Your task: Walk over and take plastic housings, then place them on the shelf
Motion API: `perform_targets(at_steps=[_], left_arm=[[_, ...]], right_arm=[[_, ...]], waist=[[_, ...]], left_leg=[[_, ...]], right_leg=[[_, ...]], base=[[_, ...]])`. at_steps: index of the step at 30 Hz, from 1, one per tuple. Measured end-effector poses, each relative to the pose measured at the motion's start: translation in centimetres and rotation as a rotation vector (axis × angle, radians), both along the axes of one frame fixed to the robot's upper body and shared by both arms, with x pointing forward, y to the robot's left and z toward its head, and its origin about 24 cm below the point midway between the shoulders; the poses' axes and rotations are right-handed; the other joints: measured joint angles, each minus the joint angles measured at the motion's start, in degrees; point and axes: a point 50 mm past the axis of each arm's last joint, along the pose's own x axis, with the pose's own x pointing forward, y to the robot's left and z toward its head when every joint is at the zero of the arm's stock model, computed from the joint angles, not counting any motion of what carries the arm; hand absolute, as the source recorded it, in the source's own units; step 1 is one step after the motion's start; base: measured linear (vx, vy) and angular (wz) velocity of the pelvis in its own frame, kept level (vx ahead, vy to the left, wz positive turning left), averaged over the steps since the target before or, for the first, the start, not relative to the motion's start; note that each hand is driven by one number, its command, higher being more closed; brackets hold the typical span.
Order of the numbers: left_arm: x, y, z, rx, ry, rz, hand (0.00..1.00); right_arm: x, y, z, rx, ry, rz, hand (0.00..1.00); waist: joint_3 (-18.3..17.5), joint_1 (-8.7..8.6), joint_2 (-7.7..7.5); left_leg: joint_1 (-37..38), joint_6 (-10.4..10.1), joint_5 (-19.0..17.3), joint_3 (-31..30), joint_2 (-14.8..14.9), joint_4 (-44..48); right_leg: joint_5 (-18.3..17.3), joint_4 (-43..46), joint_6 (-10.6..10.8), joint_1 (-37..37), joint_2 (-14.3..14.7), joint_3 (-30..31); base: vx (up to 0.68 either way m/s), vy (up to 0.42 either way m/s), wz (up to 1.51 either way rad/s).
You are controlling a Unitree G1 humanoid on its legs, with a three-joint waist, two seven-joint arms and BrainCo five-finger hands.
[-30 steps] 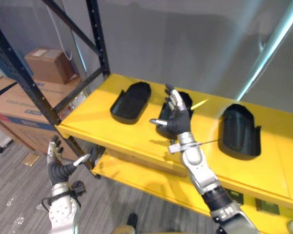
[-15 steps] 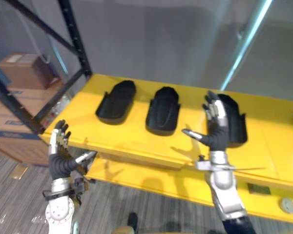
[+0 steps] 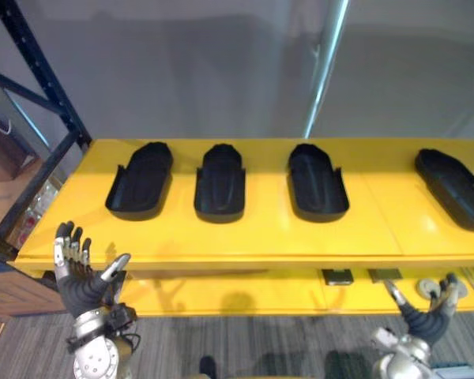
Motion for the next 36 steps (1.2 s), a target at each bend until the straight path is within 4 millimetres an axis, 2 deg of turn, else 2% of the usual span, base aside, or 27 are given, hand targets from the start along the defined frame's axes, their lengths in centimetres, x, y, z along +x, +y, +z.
perform_targets(at_steps=[2, 5, 9, 12, 17, 20, 23, 28, 33, 36], left_arm=[[0.5, 0.3, 0.5, 0.014, -0.016, -0.049, 0.0], [2.0, 1.2, 1.3, 0.022, -0.033, -0.118, 0.0], [5.7, 1.0, 1.3, 0.038, 0.019, -0.225, 0.0], [7.5, -0.3, 1.4, 0.054, 0.059, -0.313, 0.0], [9.7, -1.0, 1.2, 0.069, 0.129, -0.372, 0.0], [10.1, -1.8, 1.1, 0.079, 0.153, -0.414, 0.0], [10.5, -2.5, 1.0, 0.103, 0.177, -0.447, 0.0], [11.3, -1.8, 0.4, 0.122, 0.234, -0.426, 0.0], [12.4, -0.9, 1.1, 0.161, 0.239, -0.412, 0.0], [13.2, -0.8, 1.4, 0.162, 0.243, -0.408, 0.0]], right_arm=[[-1.7, 0.3, -2.0, 0.043, 0.12, 0.04, 0.0], [-3.2, 1.2, -4.1, 0.124, 0.256, 0.167, 0.0], [-3.9, 3.8, -7.1, 0.263, 0.43, 0.432, 0.0], [-3.8, 5.5, -8.5, 0.335, 0.512, 0.53, 0.0], [-4.9, 4.8, -10.5, 0.433, 0.694, 0.542, 0.0], [-5.1, 4.5, -11.1, 0.471, 0.739, 0.516, 0.0], [-4.4, 4.6, -11.3, 0.511, 0.735, 0.508, 0.0], [-3.1, 4.7, -11.3, 0.526, 0.711, 0.52, 0.0], [-3.8, 4.6, -11.6, 0.543, 0.734, 0.505, 0.0], [-3.9, 4.2, -11.5, 0.545, 0.726, 0.476, 0.0]], waist=[[0.1, -1.05, 0.78], [0.07, -1.52, 1.58], [0.01, -1.59, 1.67], [0.41, -1.67, 1.03], [1.12, -2.59, -0.06], [1.51, -2.3, -0.45], [2.0, -1.61, -0.77], [2.05, -1.31, -0.86], [3.18, -1.36, -1.67], [4.12, -1.81, -1.55]], left_leg=[[0.02, 0.01, 0.0, 0.02, 0.1, 0.0], [0.02, -0.06, 0.04, 0.13, 0.31, 0.01], [0.1, -0.39, -0.09, -0.07, 0.39, 0.0], [0.11, -0.47, -0.1, -0.63, 0.11, 0.0], [-0.16, -0.26, 0.08, -3.55, -1.31, 0.0], [-0.02, -0.23, 0.14, -5.41, -1.98, 0.01], [0.14, -0.25, 0.16, -6.5, -2.24, 0.02], [0.34, -0.42, 0.27, -6.15, -2.0, 0.02], [2.09, -0.6, 0.3, -2.91, -1.26, -0.01], [2.05, -0.63, 0.21, -2.34, -0.93, -0.02]], right_leg=[[-0.01, -0.08, 0.01, -0.05, 0.09, 0.0], [0.01, -0.04, -0.01, -0.08, 0.32, 0.07], [-0.14, 0.06, -0.19, 0.1, 0.43, -0.12], [-0.5, 0.03, -0.1, 0.5, 0.31, -0.59], [-1.29, 0.28, 0.0, 1.94, -0.56, -3.81], [-1.89, 0.22, -0.21, 3.33, -0.93, -5.91], [-2.42, 0.21, -0.54, 4.31, -0.94, -7.11], [-2.7, 0.24, -0.51, 5.0, -0.67, -7.93], [-3.03, 0.42, -0.96, 5.98, -0.25, -6.63], [-3.09, 0.58, -0.86, 5.59, -0.2, -6.47]], base=[[0.0, 0.0, 0.0], [0.01, -0.006, -0.01], [0.01, -0.004, 0.0], [0.03, -0.002, 0.09], [0.05, 0.007, 0.3], [0.07, -0.01, 0.37], [0.04, -0.03, 0.27], [0.0, -0.035, 0.07], [-0.04, -0.021, -0.13], [-0.07, -0.002, -0.11]])
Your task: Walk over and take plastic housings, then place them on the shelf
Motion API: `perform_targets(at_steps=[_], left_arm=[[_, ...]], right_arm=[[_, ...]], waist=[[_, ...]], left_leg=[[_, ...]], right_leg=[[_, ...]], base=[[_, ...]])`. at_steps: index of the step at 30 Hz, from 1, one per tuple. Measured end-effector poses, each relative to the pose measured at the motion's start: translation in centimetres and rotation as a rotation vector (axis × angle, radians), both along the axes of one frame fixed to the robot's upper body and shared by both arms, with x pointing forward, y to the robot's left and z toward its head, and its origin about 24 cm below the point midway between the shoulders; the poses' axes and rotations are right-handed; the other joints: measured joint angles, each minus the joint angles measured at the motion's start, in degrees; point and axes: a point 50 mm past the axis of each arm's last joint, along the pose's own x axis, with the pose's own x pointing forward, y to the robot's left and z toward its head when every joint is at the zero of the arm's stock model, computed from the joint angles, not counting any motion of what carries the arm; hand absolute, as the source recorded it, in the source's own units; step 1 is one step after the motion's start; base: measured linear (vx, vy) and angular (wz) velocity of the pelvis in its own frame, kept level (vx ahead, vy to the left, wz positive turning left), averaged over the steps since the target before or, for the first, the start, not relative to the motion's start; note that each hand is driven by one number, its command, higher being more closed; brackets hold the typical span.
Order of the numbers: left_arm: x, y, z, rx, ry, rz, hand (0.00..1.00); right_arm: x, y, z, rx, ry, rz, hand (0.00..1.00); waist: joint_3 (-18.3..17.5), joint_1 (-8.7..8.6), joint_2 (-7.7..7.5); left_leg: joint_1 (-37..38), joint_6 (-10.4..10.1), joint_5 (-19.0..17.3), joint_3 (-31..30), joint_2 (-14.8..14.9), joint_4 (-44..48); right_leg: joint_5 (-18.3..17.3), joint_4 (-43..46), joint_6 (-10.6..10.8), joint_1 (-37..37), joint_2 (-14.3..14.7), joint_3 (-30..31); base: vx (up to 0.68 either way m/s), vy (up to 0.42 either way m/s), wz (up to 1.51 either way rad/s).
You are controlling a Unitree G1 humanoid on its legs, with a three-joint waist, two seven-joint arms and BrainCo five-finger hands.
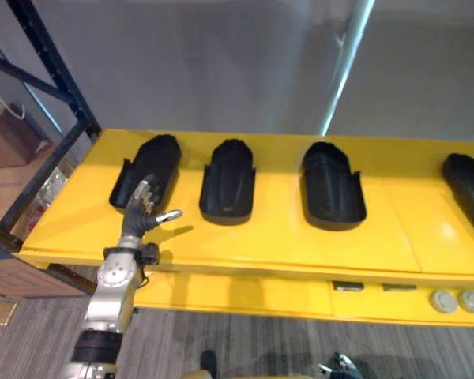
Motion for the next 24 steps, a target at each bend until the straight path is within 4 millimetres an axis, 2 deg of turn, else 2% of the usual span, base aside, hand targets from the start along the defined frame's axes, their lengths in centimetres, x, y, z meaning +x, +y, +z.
perform_targets(at_steps=[8, 17, 24], left_arm=[[0.3, 0.6, -1.4, -0.027, 0.072, 0.013, 0.0], [1.2, 0.9, -1.6, -0.045, 0.093, 0.016, 0.0], [1.5, 1.9, -1.4, -0.016, 0.108, 0.04, 0.0]], right_arm=[[-0.7, 0.5, -0.2, 0.012, 0.014, -0.027, 0.0], [-0.7, 0.3, -0.1, 0.011, 0.003, -0.054, 0.0], [-0.8, 0.3, -0.1, 0.011, 0.006, -0.058, 0.0]], waist=[[0.15, -0.9, -0.17], [0.17, -0.99, -0.13], [0.26, -1.07, 0.0]], left_leg=[[-0.09, -0.27, -0.34, 0.95, 0.21, 0.02], [0.03, -0.36, -0.37, 1.28, 0.45, 0.05], [0.15, -0.37, -0.38, 1.85, 0.83, 0.03]], right_leg=[[0.12, 0.01, 0.18, -0.76, 0.22, 1.2], [0.24, -0.19, 0.38, -0.64, 0.51, 1.49], [0.02, 0.01, 0.02, -0.96, 0.72, 1.81]], base=[[0.0, -0.004, -0.06], [0.01, -0.012, 0.0], [-0.02, -0.006, -0.04]])
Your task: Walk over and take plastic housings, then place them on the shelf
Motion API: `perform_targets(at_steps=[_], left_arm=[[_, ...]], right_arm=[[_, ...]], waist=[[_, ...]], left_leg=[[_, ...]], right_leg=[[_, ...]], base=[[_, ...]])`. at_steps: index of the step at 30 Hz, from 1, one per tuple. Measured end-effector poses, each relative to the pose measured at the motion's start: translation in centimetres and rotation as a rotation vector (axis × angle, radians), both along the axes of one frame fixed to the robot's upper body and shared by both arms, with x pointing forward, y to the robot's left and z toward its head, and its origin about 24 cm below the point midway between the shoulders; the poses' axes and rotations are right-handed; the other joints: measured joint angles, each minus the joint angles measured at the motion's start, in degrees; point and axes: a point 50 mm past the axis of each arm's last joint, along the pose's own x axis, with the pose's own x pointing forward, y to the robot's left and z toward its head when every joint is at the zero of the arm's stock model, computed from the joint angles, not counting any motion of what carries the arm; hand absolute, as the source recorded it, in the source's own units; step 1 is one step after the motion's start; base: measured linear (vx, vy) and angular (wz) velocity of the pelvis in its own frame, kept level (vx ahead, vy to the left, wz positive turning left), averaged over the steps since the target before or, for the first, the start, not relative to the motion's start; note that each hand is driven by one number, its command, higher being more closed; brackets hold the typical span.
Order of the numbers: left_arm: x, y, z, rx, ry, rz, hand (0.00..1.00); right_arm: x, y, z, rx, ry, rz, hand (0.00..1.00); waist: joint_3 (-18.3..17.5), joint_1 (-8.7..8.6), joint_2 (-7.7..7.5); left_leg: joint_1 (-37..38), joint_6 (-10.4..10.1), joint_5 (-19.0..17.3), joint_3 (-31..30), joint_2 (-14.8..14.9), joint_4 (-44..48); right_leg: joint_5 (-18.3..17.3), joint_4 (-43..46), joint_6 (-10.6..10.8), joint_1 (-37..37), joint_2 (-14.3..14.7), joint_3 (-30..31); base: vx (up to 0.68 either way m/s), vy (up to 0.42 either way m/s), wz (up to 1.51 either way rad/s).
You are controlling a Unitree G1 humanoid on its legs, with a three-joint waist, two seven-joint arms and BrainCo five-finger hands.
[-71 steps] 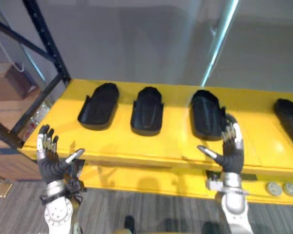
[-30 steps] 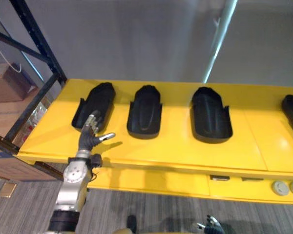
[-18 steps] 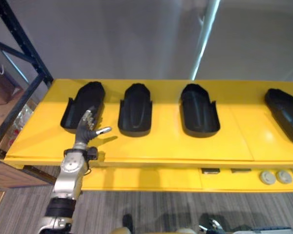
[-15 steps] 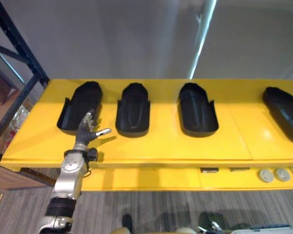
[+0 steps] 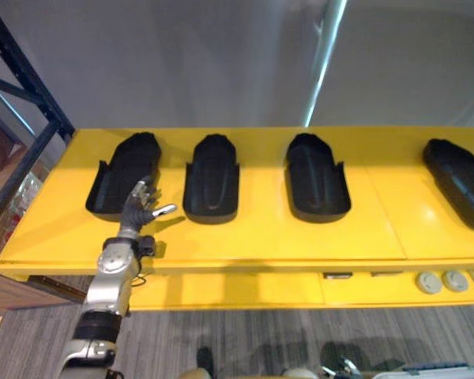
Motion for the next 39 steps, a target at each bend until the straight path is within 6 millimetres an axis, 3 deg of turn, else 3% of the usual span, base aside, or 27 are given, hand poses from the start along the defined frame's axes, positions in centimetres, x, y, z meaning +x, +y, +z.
perform_targets(at_steps=[17, 22, 25, 30, 34, 36, 39], left_arm=[[0.1, 0.3, -0.2, -0.002, 0.013, 0.025, 0.0], [0.5, 0.0, 0.6, -0.004, -0.026, -0.009, 0.0], [1.0, -0.6, 2.4, -0.023, -0.117, -0.054, 0.0], [0.3, -2.2, 8.0, -0.019, -0.371, -0.178, 0.0], [-1.6, -4.0, 12.2, -0.012, -0.581, -0.255, 0.0], [-2.7, -4.1, 12.9, -0.047, -0.642, -0.23, 0.0], [-4.9, -2.2, 11.2, -0.117, -0.667, -0.053, 0.0]], right_arm=[[0.1, -0.1, 0.1, -0.011, -0.011, -0.024, 0.0], [0.1, 0.0, 0.1, -0.011, -0.016, -0.027, 0.0], [0.2, 0.0, 0.1, -0.01, -0.026, -0.027, 0.0], [0.8, 0.0, 0.3, -0.013, -0.059, -0.034, 0.0], [0.6, -0.3, -0.1, -0.01, -0.037, -0.05, 0.0], [0.4, -0.5, -0.1, -0.016, -0.025, -0.054, 0.0], [0.4, -0.7, -0.3, -0.019, -0.014, -0.067, 0.0]], waist=[[0.5, 0.11, 0.76], [0.5, 0.2, 0.76], [0.5, 0.28, 0.76], [0.5, 0.44, 0.85], [-0.07, 2.39, 1.72], [-0.74, 2.66, 2.38], [-1.55, 3.86, 3.44]], left_leg=[[-0.09, -0.08, -0.06, -0.05, -0.06, 0.01], [-0.08, -0.08, -0.06, -0.08, -0.06, 0.01], [-0.09, -0.08, -0.06, -0.16, -0.09, 0.01], [-0.11, -0.08, -0.05, -0.82, -0.25, 0.01], [-0.55, -0.05, 0.01, -1.56, -0.67, 0.02], [-1.31, -0.04, 0.44, -2.79, -1.02, 0.04], [-1.64, -0.03, 0.79, -3.37, -1.11, 0.04]], right_leg=[[0.17, -0.18, 0.29, 0.02, 0.02, -0.06], [0.0, -0.17, 0.0, 0.02, 0.02, -0.06], [-0.01, -0.19, -0.02, 0.04, 0.01, -0.12], [-0.03, -0.53, -0.05, 0.33, 0.03, -0.6], [0.28, -0.41, 0.47, 0.48, -0.24, -0.98], [0.28, -0.37, 0.46, 0.42, -0.38, -2.1], [0.28, -0.19, 0.45, 0.43, -0.39, -2.53]], base=[[0.0, 0.0, 0.0], [0.0, 0.0, 0.0], [0.0, 0.0, 0.0], [0.0, 0.0, 0.04], [0.0, 0.0, 0.08], [-0.01, -0.002, 0.28], [-0.03, -0.007, 0.18]])
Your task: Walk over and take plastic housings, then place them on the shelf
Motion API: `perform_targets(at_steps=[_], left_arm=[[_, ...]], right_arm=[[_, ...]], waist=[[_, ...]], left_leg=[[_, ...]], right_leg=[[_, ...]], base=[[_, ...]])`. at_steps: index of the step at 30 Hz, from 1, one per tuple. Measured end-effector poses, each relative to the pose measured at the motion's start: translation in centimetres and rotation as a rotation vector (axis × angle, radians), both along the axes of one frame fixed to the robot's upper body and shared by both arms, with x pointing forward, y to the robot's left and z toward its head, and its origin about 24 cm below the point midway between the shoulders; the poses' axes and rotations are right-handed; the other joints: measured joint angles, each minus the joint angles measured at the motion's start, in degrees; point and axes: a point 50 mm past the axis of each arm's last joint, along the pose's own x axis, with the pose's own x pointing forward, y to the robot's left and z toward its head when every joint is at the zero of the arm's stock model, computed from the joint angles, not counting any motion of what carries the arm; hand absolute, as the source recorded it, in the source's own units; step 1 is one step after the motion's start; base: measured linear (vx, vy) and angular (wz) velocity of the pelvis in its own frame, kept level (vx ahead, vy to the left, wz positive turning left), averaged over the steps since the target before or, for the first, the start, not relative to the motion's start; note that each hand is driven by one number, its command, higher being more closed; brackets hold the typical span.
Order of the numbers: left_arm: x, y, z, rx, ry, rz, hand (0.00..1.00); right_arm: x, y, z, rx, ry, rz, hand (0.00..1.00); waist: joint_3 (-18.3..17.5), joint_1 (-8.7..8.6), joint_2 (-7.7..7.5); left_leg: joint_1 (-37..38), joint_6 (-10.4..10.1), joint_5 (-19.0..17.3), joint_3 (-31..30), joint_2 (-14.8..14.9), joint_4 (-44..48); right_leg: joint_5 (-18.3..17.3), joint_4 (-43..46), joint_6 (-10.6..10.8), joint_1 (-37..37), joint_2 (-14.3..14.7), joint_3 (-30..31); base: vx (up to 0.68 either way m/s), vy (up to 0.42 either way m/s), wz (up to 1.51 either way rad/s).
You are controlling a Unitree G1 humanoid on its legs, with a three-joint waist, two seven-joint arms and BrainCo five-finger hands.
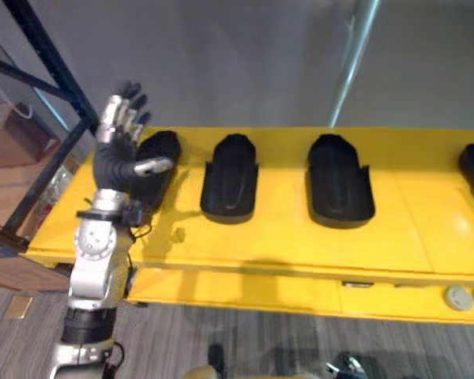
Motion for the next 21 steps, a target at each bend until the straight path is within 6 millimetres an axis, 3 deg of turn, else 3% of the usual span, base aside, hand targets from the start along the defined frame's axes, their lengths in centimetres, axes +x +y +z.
perform_targets(at_steps=[2, 4, 7, 10, 13, 14, 17, 21], left_arm=[[-1.6, 1.7, -1.8, -0.063, 0.019, 0.145, 0.0], [-4.3, 4.1, -3.8, -0.153, 0.025, 0.372, 0.0], [-7.1, 5.9, -5.7, -0.241, 0.03, 0.567, 0.0], [-9.4, 7.6, -9.0, -0.258, 0.164, 0.785, 0.0], [-11.6, 9.0, -13.8, -0.315, 0.384, 0.949, 0.0], [-12.5, 9.3, -16.3, -0.328, 0.515, 0.993, 0.0], [-15.3, 9.0, -22.5, -0.401, 0.843, 1.041, 0.0], [-18.3, 6.3, -28.6, -0.454, 1.224, 0.937, 0.0]], right_arm=[[-0.3, -0.3, 0.0, -0.011, 0.007, -0.045, 0.0], [-0.7, -0.3, -0.1, -0.02, 0.02, -0.074, 0.0], [-1.1, -0.4, -0.2, -0.018, 0.036, -0.107, 0.0], [-1.4, -0.1, -0.3, -0.011, 0.061, -0.129, 0.0], [-1.9, 0.1, -0.6, 0.022, 0.115, -0.134, 0.0], [-2.4, 0.2, -0.9, 0.08, 0.166, -0.146, 0.0], [-4.3, 1.0, -1.5, 0.227, 0.295, -0.16, 0.0], [-4.0, 1.6, -1.7, 0.331, 0.341, -0.184, 0.0]], waist=[[-0.66, 0.44, 0.4], [-1.18, 1.94, 0.24], [-1.62, 3.28, -0.14], [-2.18, 4.11, -0.71], [-2.39, 4.19, -1.07], [-2.54, 4.17, -1.31], [-3.08, 4.12, -2.11], [-3.02, 3.81, -4.08]], left_leg=[[-0.51, 0.02, 0.4, -0.83, 0.0, -0.01], [-0.44, -0.02, 0.54, -0.89, 0.32, -0.04], [-0.08, 0.14, 0.64, -1.18, 0.38, -0.05], [0.51, 0.35, 0.51, -2.35, 0.09, -0.07], [0.42, 0.43, 0.33, -2.52, 0.04, -0.07], [0.38, 0.43, 0.32, -2.5, 0.0, -0.07], [0.21, 0.47, 0.3, -2.69, -0.34, -0.08], [0.57, 0.63, 0.15, -3.35, -1.05, -0.08]], right_leg=[[0.0, 0.05, 0.0, 0.0, 0.12, -0.98], [-0.03, 0.27, -0.05, 0.05, 0.38, -1.0], [-0.38, 0.41, -0.63, 0.56, 0.43, -1.24], [-0.73, 0.15, -0.62, 1.75, 0.4, -2.47], [-1.22, 0.13, -0.04, 1.82, 0.39, -2.76], [-1.32, 0.11, 0.11, 1.83, 0.38, -2.79], [-1.44, -0.09, 0.3, 1.94, 0.19, -3.36], [-1.63, -0.15, 0.61, 2.9, -0.73, -4.46]], base=[[-0.05, -0.018, 0.19], [-0.08, -0.023, 0.04], [-0.06, -0.01, 0.05], [-0.09, 0.002, 0.17], [-0.07, 0.006, 0.13], [-0.03, -0.005, 0.07], [0.01, -0.008, 0.07], [0.05, 0.003, 0.12]])
